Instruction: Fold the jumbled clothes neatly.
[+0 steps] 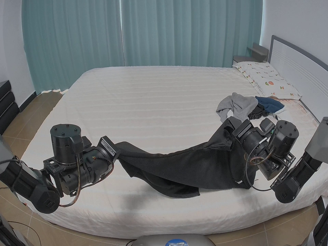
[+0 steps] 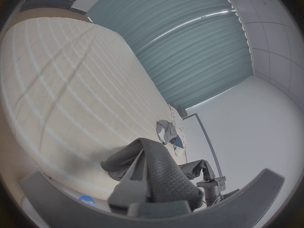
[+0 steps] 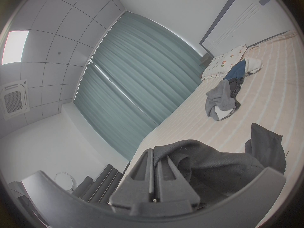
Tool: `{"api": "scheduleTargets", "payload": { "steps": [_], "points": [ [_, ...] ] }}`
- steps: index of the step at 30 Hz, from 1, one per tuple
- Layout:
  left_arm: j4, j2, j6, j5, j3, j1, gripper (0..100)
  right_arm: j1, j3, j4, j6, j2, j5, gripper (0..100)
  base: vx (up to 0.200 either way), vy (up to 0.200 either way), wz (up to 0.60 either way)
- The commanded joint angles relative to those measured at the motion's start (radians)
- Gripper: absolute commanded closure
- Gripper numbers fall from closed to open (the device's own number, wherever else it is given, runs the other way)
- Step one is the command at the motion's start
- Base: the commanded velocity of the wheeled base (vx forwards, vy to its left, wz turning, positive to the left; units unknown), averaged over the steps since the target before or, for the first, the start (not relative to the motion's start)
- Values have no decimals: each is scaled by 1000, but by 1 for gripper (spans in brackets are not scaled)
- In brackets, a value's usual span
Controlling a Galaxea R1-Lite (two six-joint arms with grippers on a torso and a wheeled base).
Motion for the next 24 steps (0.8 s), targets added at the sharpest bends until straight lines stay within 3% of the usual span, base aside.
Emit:
{"api": "scheduleTargets", "payload": {
  "steps": [1, 8, 15, 22, 24],
  "points": [
    [0, 3, -1, -1, 1, 0, 100, 4, 14, -13, 0, -14, 2, 100, 0, 0, 0],
    [0, 1, -1, -1, 1, 0, 100, 6, 36, -13, 0, -31, 26, 100, 0, 0, 0],
    [3, -37, 4, -1, 3, -8, 100, 6, 57, -13, -41, -61, 22, 100, -200, 0, 0],
    [13, -140, 54, -4, 27, -32, 100, 7, 111, 4, -81, -225, 26, 100, -200, 0, 0],
    [13, -168, 85, -2, 38, -42, 100, 7, 123, 13, -132, -285, 23, 100, -200, 0, 0]
  ]
}}
